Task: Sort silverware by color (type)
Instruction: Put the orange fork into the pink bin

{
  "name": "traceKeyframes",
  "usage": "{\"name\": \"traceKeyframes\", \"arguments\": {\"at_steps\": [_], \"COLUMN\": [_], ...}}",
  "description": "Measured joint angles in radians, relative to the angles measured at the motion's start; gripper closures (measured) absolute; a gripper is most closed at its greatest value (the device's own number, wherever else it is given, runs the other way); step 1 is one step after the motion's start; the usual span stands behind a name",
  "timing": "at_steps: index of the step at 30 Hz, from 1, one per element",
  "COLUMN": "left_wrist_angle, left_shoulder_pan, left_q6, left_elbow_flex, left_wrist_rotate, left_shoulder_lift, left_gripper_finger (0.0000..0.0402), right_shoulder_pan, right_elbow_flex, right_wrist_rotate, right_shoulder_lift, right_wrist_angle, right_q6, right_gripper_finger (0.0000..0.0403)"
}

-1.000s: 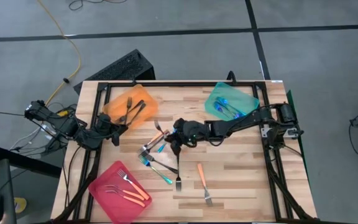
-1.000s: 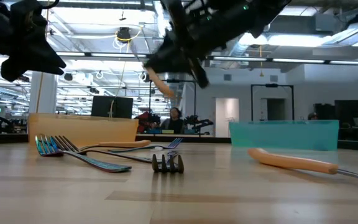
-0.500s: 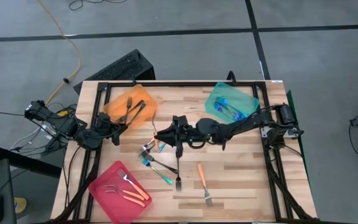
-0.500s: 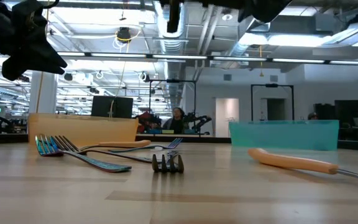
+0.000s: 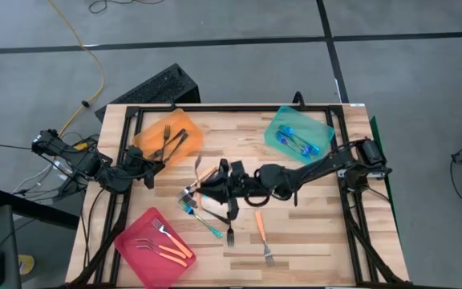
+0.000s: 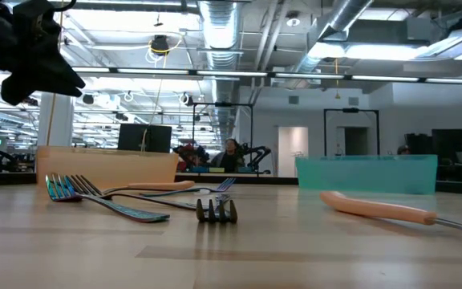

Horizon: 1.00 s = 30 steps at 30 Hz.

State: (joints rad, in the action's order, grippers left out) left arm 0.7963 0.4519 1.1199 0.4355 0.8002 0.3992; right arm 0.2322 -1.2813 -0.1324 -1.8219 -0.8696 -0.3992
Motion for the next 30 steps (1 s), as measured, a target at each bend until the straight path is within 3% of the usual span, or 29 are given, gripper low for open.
{"name": "traceKeyframes", "arguments": {"at_steps": [7, 14, 18, 25, 30], "left_wrist_angle": [0.000, 0.000, 0.000, 0.001, 0.002], "left_shoulder_pan": [0.000, 0.000, 0.000, 0.000, 0.000], "left_q6": [0.001, 0.002, 0.009, 0.046, 0.017], "left_elbow_flex": [0.000, 0.000, 0.000, 0.000, 0.000], "left_wrist_rotate": [-0.019, -0.019, -0.047, -0.154, -0.196], "left_shoulder_lift": [0.000, 0.000, 0.000, 0.000, 0.000], "left_gripper_finger": [0.0314, 0.0314, 0.0314, 0.0314, 0.0314], "right_shoulder_pan": [0.051, 0.089, 0.110, 0.129, 0.127], "right_elbow_flex": [-0.132, -0.147, -0.187, -0.481, -0.712], "right_wrist_rotate": [-0.034, -0.118, -0.131, -0.125, -0.151], "right_shoulder_lift": [0.001, -0.002, -0.080, -0.317, -0.442], "right_wrist_angle": [0.192, 0.189, 0.127, 0.176, 0.392], "right_q6": [0.069, 0.071, 0.060, 0.019, -0.040], "right_gripper_finger": [0.0334, 0.0334, 0.0334, 0.0334, 0.0334]}}
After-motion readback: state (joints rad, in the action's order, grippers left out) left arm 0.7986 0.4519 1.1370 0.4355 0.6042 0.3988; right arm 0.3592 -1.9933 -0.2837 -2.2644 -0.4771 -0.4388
